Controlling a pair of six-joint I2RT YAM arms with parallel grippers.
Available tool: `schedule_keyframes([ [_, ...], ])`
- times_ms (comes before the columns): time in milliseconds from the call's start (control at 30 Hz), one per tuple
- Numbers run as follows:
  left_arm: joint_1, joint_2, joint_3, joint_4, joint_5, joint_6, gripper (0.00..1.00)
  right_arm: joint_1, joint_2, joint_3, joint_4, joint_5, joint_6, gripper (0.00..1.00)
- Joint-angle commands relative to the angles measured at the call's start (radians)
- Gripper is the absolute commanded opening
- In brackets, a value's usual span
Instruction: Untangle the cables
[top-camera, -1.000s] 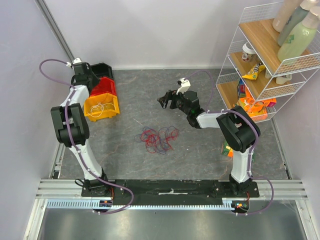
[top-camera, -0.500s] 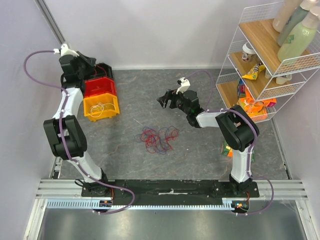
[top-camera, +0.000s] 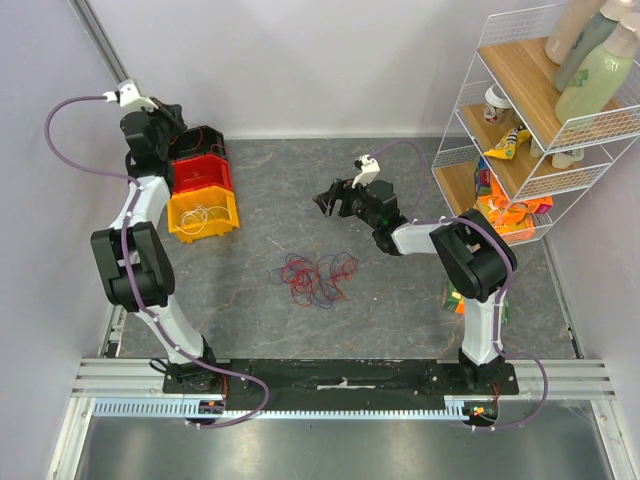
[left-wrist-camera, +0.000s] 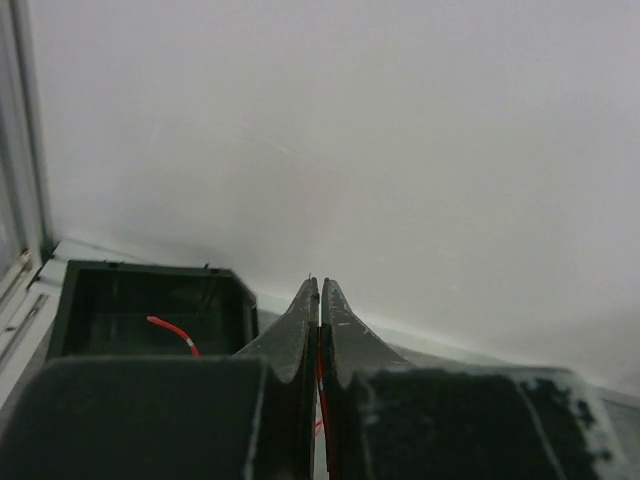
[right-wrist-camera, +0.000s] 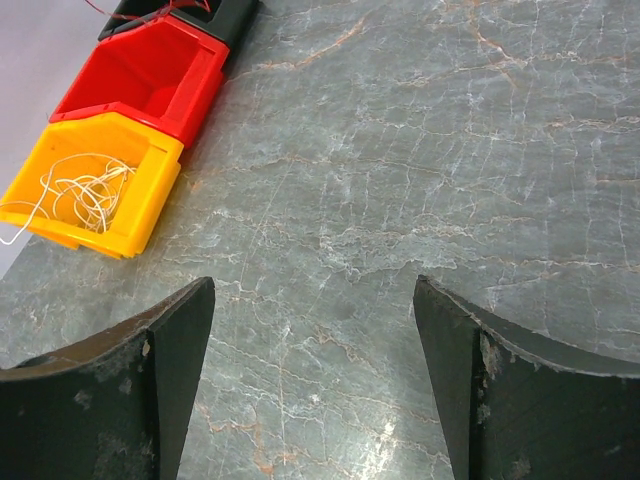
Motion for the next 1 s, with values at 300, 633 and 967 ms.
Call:
schedule_keyframes([
  [300, 0.004, -0.03, -0.121, -0.002, -0.158, 0.193, 0.02, -0.012, 0.023, 0.037, 0.067, -0.029, 0.024, 0.88],
  [633, 0.004, -0.133, -0.167, 0.018, -0.349, 0.295, 0.02, -0.012, 0.026, 0.04, 0.075, -0.039, 0.035, 0.88],
  [967, 0.004, -0.183, -0.081, -0.002, -0.389, 0.3, 0.02, -0.013, 0.032, 0.041, 0.078, -0.046, 0.041, 0.88],
])
